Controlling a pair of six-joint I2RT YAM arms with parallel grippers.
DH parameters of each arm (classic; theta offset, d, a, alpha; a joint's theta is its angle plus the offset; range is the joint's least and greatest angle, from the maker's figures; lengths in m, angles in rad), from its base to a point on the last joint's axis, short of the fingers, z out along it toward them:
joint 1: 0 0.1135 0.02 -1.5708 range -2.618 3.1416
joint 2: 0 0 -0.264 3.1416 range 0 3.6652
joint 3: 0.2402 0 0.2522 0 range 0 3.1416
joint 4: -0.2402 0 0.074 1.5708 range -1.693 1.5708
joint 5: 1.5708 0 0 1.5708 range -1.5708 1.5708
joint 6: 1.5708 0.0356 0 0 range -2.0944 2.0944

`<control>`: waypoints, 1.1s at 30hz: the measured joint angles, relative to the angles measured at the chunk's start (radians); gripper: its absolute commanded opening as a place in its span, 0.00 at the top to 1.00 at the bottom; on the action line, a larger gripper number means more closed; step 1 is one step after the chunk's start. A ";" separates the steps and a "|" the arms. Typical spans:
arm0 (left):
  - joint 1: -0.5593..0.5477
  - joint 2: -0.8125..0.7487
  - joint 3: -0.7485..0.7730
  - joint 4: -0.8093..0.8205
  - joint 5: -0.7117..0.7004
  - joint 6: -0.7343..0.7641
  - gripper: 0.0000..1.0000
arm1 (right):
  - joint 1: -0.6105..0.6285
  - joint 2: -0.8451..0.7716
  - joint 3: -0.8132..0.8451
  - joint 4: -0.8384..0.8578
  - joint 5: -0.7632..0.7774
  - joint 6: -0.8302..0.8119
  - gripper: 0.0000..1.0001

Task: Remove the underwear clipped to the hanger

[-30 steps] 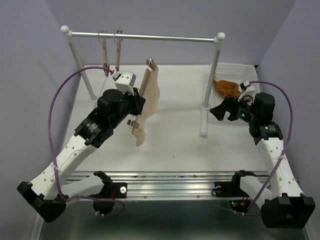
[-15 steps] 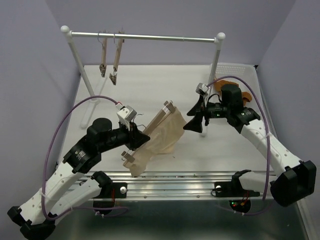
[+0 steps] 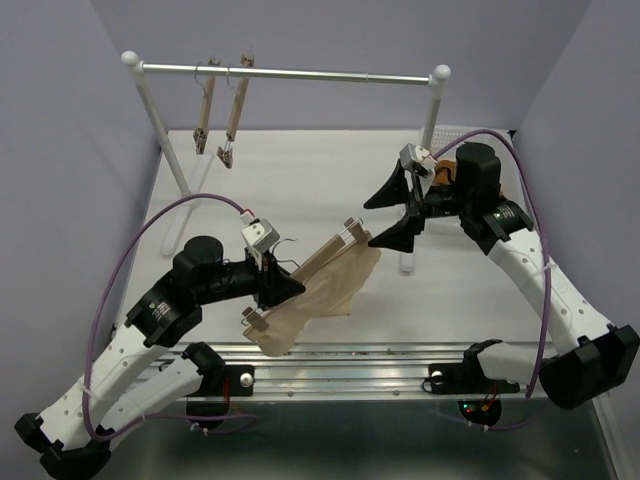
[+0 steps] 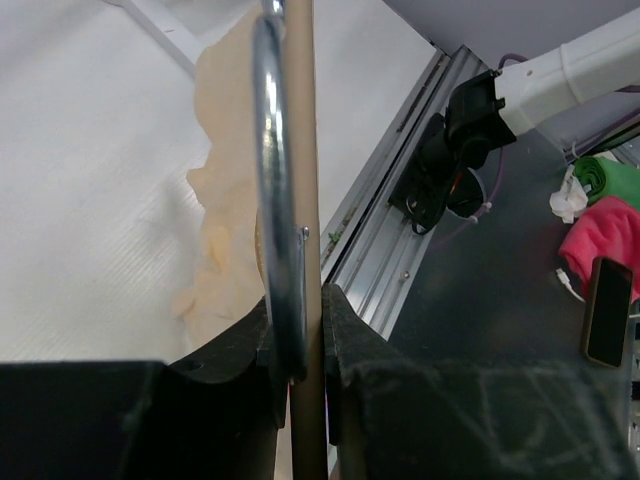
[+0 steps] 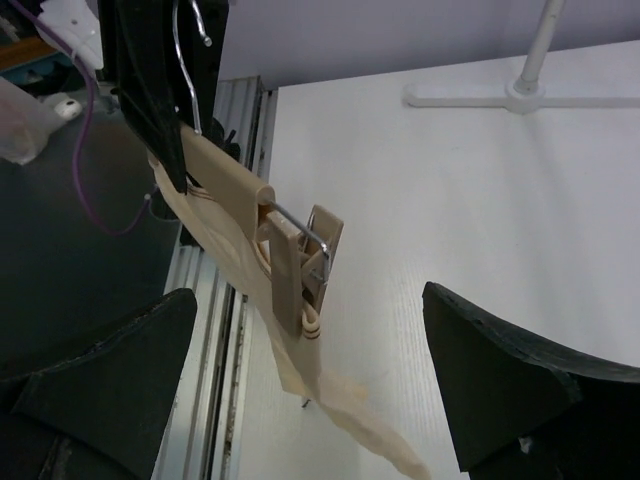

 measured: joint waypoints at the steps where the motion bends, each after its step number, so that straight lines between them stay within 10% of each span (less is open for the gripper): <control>1: 0.000 0.000 0.000 0.000 0.006 0.003 1.00 | 0.000 0.010 0.006 0.016 -0.010 0.015 0.00; 16: 0.000 0.010 0.000 0.000 0.076 0.043 1.00 | 0.028 0.156 0.096 0.163 -0.065 0.413 0.00; 33: 0.000 0.003 0.000 0.000 0.027 0.016 1.00 | 0.062 0.153 0.130 -0.034 -0.053 0.226 0.11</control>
